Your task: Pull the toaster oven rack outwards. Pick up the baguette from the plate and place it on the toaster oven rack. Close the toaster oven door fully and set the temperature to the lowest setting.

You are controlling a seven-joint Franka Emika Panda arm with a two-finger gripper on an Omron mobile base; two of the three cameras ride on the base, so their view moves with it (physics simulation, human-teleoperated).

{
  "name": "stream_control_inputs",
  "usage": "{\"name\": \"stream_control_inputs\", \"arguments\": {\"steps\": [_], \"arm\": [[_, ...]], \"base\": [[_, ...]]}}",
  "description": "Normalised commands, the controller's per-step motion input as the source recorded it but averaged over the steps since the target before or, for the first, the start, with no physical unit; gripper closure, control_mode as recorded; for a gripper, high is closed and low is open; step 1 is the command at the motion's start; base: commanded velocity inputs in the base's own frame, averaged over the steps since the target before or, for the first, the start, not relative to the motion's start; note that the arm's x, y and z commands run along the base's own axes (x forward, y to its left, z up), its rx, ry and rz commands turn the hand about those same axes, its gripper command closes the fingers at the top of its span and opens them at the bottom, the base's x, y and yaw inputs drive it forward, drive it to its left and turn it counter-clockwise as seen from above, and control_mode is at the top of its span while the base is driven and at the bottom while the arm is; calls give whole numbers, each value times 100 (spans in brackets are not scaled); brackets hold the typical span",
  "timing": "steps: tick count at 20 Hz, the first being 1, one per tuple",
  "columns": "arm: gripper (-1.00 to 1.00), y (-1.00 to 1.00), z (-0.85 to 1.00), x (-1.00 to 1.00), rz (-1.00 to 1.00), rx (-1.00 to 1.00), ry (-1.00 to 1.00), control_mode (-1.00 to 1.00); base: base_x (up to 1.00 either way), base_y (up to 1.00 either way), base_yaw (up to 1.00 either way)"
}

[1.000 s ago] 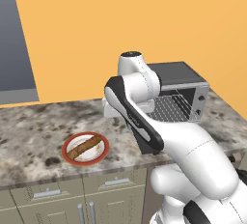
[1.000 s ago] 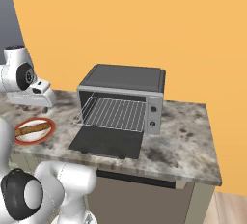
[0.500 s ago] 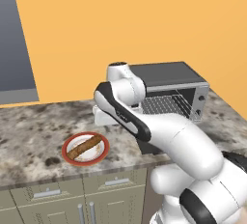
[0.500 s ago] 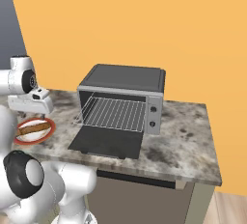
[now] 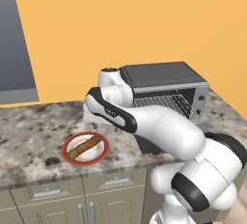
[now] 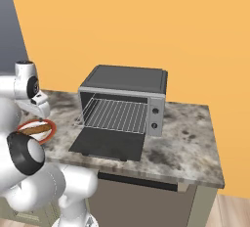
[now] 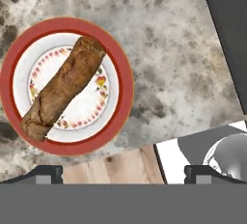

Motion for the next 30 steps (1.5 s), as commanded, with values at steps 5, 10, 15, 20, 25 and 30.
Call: {"name": "stream_control_inputs", "arguments": {"steps": [5, 10, 15, 20, 25, 30], "arm": [[-100, 10, -24, 31, -36, 1, -1, -100], [-100, 0, -16, 19, -11, 0, 1, -100], [-100, 1, -42, 6, 0, -4, 0, -100], [-100, 10, -33, 10, 0, -2, 0, -100], [-100, 18, -1, 13, -3, 0, 0, -100], [-100, 2, -1, 11, -13, -1, 0, -100]], "base": [[0, 0, 0], [0, 0, 0], [0, 0, 0], [0, 0, 0], [0, 0, 0], [0, 0, 0]]}}
